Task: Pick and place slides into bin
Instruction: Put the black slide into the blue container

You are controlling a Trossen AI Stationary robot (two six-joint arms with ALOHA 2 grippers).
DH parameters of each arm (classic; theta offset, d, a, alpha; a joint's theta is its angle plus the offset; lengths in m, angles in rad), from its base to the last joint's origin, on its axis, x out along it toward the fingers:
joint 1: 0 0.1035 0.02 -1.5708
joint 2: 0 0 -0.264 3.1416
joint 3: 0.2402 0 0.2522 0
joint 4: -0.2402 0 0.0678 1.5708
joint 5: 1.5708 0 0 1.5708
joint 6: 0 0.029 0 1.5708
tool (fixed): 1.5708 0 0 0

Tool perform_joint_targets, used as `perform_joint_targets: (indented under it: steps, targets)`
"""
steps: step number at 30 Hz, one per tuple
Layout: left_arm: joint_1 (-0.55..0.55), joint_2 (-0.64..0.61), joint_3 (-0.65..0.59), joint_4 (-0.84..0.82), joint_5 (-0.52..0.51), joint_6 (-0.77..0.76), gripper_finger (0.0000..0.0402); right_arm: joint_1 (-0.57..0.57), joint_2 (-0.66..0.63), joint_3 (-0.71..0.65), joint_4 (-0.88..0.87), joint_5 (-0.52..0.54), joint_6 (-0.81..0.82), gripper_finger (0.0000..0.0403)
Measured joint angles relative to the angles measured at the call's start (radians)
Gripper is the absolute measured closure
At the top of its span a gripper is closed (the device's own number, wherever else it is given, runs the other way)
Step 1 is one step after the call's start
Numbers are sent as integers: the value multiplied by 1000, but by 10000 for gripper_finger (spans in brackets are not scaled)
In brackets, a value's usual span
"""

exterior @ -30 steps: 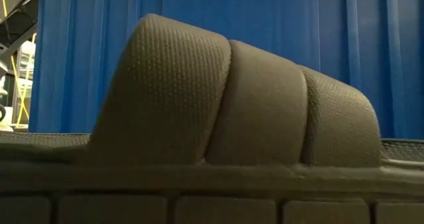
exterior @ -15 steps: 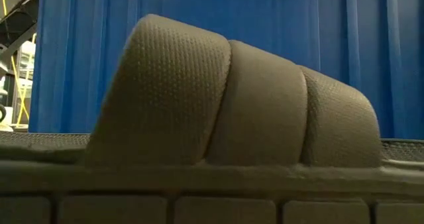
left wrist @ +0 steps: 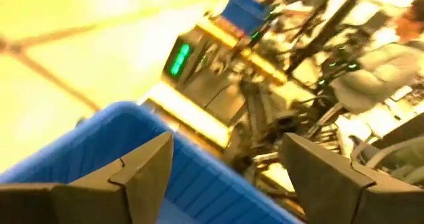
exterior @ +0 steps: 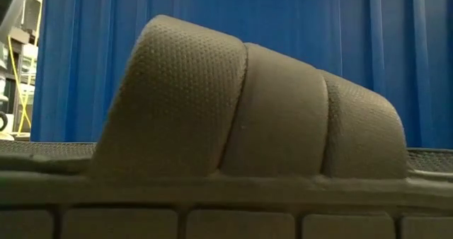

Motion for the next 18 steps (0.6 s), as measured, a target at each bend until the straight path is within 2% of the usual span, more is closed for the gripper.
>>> perform_joint_targets:
  steps: [5,7,13,16,18]
  targets:
    - [-77,-107,-2,-16,-69,137,128,0,5,131,-182,-1,-38,402]
    - [-102,-141,-1,-42,-101,184,128,0,14,214,-313,2,-42,402]
    - [-184,-204,-4,-75,-102,259,128,0,126,508,-769,3,34,402]
    - [-260,-245,-3,13,-107,298,129,0,200,633,-982,51,99,402]
    - [-328,-257,0,100,-158,333,130,0,241,687,-1079,114,143,402]
